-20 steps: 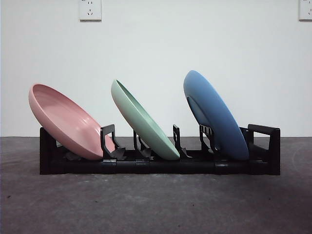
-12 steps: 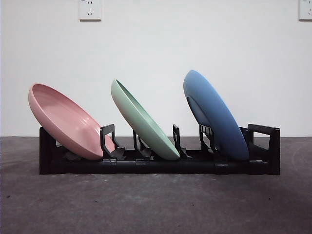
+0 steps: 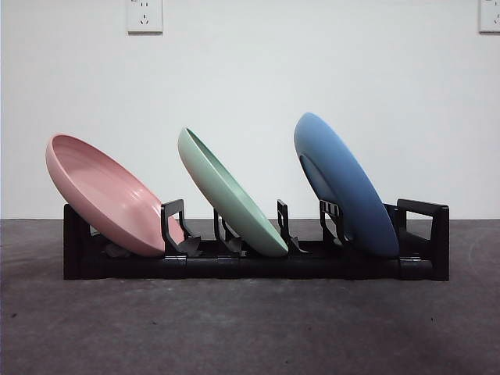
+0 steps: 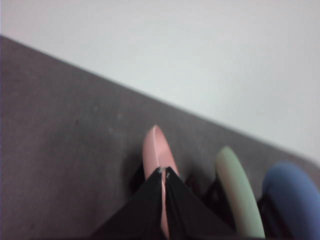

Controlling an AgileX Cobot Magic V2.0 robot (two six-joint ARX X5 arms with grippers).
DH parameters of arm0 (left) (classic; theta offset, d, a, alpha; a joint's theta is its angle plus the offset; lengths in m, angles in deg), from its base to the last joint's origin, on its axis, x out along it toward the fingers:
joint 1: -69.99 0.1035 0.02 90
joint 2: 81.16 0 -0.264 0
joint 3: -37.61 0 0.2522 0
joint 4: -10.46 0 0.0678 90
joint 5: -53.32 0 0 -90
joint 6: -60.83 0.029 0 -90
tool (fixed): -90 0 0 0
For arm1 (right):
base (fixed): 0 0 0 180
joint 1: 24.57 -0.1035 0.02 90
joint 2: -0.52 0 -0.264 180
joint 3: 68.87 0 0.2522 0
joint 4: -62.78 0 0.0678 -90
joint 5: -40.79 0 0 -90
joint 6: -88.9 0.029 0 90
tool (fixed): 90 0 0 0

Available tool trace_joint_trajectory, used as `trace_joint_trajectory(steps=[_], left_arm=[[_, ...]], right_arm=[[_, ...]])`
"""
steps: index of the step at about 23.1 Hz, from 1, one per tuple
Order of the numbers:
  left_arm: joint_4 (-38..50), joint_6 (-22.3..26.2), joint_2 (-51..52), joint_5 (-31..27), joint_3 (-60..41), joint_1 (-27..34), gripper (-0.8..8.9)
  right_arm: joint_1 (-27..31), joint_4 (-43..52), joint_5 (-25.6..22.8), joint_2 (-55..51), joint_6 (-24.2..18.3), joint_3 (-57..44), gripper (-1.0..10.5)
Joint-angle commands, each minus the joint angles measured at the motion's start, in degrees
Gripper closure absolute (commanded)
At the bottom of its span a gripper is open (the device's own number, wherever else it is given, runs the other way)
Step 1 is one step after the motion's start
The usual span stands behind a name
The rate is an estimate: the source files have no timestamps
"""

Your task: Place the plate

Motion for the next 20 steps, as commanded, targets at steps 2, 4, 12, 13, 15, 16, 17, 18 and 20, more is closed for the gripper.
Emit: trace_joint_trajectory(steps=[2,4,12,13,15,16,17,18,20], left_arm=[[-6.1,8.7,-7.0,3.4,6.8,0.0,8.03],[-10.0,11.4,-10.5,5.4,9.9,-0.1,8.03],[-27.2,22.7,-23.7,6.4,19.9,-2.6,8.03],[-28.3,23.5,-24.8,6.4,20.5,-3.0,8.03],[-30.0,24.9,-27.3,6.4,21.7,-4.0,8.03],[-30.2,25.3,-28.1,6.4,21.9,-4.6,8.03],[-30.2,25.3,-28.5,6.4,21.9,-5.1,8.03],[-30.2,25.2,-28.8,6.4,21.9,-5.5,8.02],[-29.3,25.2,-28.9,6.4,21.9,-5.8,6.41]], right_arm=[[-0.3,-7.5,2.3,6.7,-6.8,6.5,9.3],[-0.8,-10.6,2.6,9.7,-8.9,9.2,9.3],[-4.8,-17.9,2.5,19.8,-13.9,16.2,9.3],[-5.3,-18.4,2.5,20.8,-14.2,16.6,9.3],[-6.9,-19.8,2.2,24.1,-14.7,17.5,9.3],[-7.8,-20.5,2.0,26.0,-15.1,17.8,9.3],[-8.7,-21.3,2.0,28.0,-15.8,18.1,9.3],[-9.6,-22.1,1.4,29.9,-16.8,18.4,9.3],[-11.6,-23.1,-0.5,33.3,-19.7,18.7,8.5]])
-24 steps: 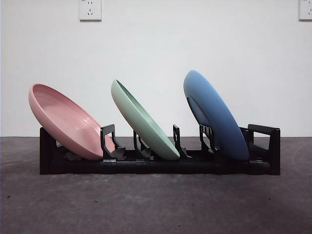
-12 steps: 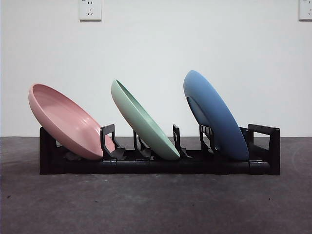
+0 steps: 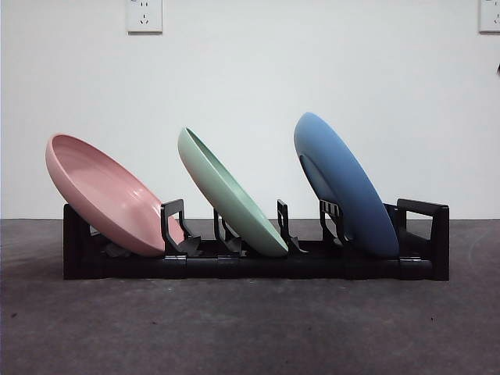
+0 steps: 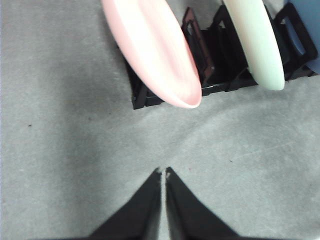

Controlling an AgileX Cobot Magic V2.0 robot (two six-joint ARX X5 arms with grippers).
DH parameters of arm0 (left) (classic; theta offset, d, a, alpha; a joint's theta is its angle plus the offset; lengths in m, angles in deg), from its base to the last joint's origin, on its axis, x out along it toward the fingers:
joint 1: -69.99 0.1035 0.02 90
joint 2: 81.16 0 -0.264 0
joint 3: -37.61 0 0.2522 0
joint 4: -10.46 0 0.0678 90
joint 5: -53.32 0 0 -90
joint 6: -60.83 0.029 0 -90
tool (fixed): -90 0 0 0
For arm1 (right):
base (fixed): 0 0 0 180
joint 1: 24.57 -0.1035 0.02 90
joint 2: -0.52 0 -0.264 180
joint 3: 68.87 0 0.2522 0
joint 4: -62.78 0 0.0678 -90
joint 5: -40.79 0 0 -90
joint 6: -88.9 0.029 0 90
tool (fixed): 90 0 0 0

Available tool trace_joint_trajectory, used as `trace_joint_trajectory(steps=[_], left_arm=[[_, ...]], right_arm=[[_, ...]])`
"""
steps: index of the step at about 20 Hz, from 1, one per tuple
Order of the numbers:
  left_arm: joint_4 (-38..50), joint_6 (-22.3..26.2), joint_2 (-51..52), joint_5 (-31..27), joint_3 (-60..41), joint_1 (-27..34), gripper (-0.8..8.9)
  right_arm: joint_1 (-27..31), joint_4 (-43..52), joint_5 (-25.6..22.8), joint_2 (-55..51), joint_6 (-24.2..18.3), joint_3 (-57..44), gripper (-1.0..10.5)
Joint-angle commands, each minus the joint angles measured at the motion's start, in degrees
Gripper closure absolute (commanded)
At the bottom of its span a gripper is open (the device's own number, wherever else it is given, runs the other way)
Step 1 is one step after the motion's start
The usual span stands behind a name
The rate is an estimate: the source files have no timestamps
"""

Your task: Place the plate

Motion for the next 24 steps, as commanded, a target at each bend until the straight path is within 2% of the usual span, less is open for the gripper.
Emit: trace_joint_trajectory(steps=[1,2,3,8,12,16,19,24], left_arm=[[1.2,1.1,-0.5,0.3,1.4,-0.1,4.9],[1.2,1.1,-0.5,0.3,1.4,-0.1,4.09],[1.2,1.1,-0.5,0.3,1.4,-0.2,4.06],[1.4,1.1,-0.5,0.3,1.4,-0.2,4.07],[2.6,0.8,-0.5,0.3,1.4,-0.2,4.07],[4.3,0.6,-0.5,0.3,1.4,-0.2,4.07],[4.2,0.6,-0.5,0.3,1.4,-0.2,4.07],[4.2,0.6,-0.5,0.3,1.4,-0.2,4.07]], right_arm=[[-2.0,-0.6,-2.9,3.0,-3.7,1.6,7.2],[-2.9,-0.8,-4.8,4.2,-3.7,2.1,6.1],[-3.5,-1.4,-5.9,5.1,-3.7,2.6,6.0],[-6.7,-6.5,-6.3,10.9,-1.6,10.3,6.3],[-10.0,-13.0,-8.4,20.3,0.9,25.0,6.3],[-12.6,-18.1,-10.5,31.4,1.4,38.8,6.3],[-14.8,-18.5,-10.5,38.1,0.9,45.6,6.3],[-18.9,-15.8,-10.6,45.8,2.0,49.9,6.3]])
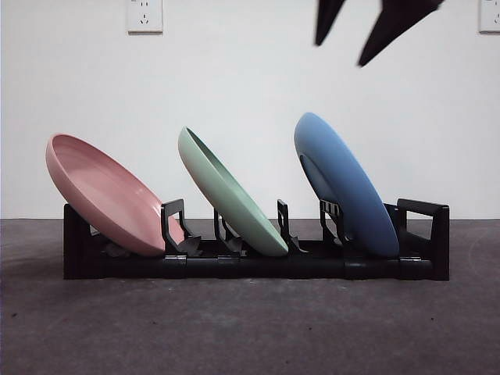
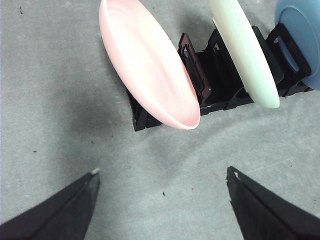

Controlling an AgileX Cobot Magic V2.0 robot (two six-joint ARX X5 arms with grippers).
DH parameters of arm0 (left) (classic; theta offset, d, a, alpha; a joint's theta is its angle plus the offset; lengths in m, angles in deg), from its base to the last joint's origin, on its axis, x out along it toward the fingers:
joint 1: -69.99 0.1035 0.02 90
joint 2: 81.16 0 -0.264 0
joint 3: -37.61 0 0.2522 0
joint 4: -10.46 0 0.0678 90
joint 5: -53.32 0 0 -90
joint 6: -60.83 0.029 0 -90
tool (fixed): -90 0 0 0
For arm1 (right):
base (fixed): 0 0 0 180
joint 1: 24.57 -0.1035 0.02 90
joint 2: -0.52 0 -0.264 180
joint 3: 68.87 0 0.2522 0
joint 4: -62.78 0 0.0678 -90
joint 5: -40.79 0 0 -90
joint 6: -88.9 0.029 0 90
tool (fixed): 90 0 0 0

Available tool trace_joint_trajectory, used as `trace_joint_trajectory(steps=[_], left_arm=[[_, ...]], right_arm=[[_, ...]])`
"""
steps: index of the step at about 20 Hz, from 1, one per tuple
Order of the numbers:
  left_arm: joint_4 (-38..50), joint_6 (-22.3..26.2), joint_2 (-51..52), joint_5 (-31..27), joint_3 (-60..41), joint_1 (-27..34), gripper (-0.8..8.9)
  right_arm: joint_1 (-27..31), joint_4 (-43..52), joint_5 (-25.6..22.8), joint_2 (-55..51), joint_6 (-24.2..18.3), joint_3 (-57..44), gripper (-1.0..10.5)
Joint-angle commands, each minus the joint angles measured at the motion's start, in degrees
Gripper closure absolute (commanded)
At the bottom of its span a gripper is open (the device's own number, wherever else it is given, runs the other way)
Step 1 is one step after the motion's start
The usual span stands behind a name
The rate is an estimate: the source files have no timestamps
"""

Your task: Place the plate

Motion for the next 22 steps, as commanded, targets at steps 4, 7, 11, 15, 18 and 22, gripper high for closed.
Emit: trace_joint_trajectory(steps=[4,7,11,15,18,22], left_arm=[[0.3,0.0,-0.5,0.3,1.3,-0.1,4.07],[0.1,0.0,-0.5,0.3,1.3,-0.1,4.07],[0.1,0.0,-0.5,0.3,1.3,-0.1,4.07],[0.2,0.0,-0.5,0.3,1.3,-0.1,4.07],[0.2,0.0,-0.5,0.3,1.3,-0.1,4.07],[0.1,0.0,-0.5,0.3,1.3,-0.1,4.07]], right_arm=[[-2.4,2.3,-3.8,7.6,1.2,1.4,6.3],[-2.4,3.6,-4.8,9.9,0.8,1.4,6.4],[-2.4,5.2,-4.7,11.5,0.5,1.4,7.1],[-2.4,5.4,-4.4,12.7,0.5,1.4,7.4],[-2.4,5.4,-4.3,12.7,0.5,1.4,8.4],[-2.4,5.0,-3.7,12.7,0.6,1.4,9.3]])
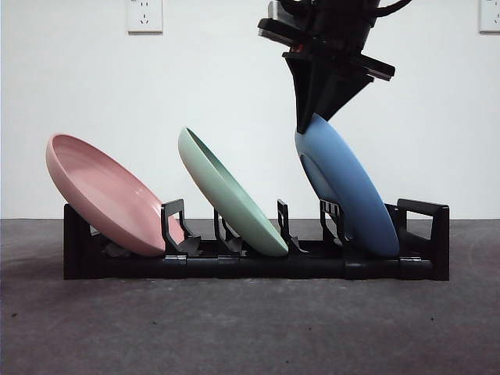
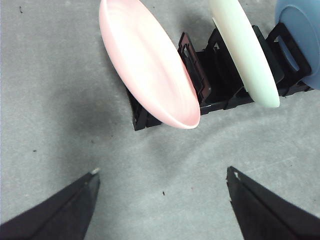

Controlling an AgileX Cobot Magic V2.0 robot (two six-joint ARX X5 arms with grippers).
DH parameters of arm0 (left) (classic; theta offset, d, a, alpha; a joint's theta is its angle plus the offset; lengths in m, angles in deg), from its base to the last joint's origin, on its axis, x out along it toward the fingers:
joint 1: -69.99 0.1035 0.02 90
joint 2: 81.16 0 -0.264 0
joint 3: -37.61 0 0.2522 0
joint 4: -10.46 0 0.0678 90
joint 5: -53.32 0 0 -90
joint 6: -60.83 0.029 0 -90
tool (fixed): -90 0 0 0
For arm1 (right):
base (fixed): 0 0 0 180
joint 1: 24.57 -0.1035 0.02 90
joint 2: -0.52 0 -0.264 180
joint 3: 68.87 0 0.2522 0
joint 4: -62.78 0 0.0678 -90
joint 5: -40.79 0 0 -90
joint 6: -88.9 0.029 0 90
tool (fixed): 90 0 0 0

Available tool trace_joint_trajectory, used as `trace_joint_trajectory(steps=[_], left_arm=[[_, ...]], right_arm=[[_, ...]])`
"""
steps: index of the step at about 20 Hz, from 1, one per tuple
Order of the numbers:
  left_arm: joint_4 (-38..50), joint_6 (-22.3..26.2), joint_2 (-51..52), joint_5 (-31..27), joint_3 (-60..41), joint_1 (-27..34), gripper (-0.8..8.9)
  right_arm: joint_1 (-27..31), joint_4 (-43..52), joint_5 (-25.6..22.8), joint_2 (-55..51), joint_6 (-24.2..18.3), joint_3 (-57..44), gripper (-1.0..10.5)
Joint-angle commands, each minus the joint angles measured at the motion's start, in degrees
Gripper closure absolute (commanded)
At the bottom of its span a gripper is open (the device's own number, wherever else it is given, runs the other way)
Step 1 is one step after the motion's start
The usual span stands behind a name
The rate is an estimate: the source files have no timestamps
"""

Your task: Place the plate

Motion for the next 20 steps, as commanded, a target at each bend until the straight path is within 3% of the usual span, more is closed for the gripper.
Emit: trace_joint_trajectory(steps=[1,9,16,20], left_arm=[[0.2,0.0,-0.5,0.3,1.3,-0.1,4.07],[0.2,0.0,-0.5,0.3,1.3,-0.1,4.07],[0.2,0.0,-0.5,0.3,1.3,-0.1,4.07],[0.2,0.0,-0.5,0.3,1.3,-0.1,4.07]], right_arm=[[-0.3,0.0,0.0,1.0,0.0,1.4,9.3],[-0.2,-8.4,6.7,0.7,-0.5,11.1,9.3],[-0.3,-13.3,12.8,-4.4,-6.5,16.3,9.3],[-2.1,-15.0,12.4,-10.6,-8.3,14.1,9.3]])
